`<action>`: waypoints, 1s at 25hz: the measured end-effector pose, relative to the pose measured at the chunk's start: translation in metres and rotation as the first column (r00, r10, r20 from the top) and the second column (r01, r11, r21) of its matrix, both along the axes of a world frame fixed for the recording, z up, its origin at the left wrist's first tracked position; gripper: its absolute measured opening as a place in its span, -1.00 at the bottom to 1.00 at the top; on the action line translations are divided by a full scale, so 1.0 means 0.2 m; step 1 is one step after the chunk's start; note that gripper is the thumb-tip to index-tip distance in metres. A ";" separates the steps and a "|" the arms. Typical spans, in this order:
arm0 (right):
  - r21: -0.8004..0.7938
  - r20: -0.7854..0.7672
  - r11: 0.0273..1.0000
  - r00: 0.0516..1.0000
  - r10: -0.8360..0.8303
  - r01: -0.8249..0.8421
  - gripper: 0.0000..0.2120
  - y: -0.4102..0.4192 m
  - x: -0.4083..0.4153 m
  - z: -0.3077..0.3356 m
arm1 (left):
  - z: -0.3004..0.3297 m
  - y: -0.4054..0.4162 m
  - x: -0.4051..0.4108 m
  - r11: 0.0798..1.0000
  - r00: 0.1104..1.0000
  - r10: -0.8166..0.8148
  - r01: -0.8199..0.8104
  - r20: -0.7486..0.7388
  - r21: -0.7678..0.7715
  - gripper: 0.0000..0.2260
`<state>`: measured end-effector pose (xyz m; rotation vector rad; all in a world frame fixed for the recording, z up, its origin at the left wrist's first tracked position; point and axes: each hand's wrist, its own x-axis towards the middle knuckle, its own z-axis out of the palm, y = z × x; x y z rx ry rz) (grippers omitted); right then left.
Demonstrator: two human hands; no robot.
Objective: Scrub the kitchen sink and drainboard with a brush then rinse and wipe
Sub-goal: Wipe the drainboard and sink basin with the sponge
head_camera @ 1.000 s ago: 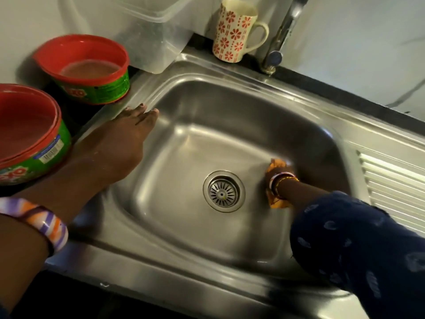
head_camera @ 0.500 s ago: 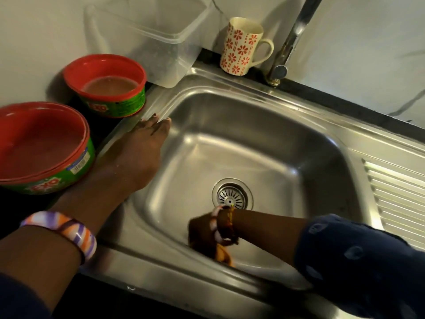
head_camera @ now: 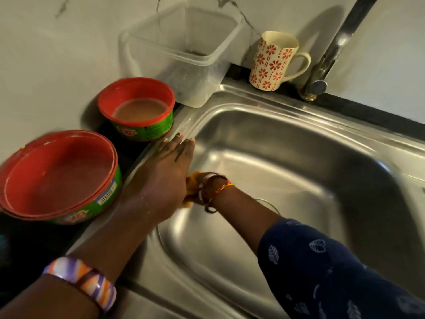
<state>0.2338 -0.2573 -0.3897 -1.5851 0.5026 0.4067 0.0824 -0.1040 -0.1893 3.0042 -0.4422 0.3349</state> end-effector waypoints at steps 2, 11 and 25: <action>-0.046 -0.022 0.985 0.985 -0.169 0.168 -0.71 0.05 -0.03 0.29 | -0.01 -0.01 0.00 0.998 0.996 -0.068 0.068 0.058 0.003 -0.49; -0.205 0.518 0.956 0.852 -0.075 0.208 -0.64 0.24 -0.37 1.00 | 0.05 0.02 -0.03 0.992 0.996 -0.077 0.081 0.049 -0.092 -0.53; -0.861 -0.009 0.132 0.274 0.962 -0.492 -0.76 0.23 -1.30 1.30 | 0.41 0.05 -0.78 0.956 0.903 0.239 -0.283 -0.357 -0.074 -0.85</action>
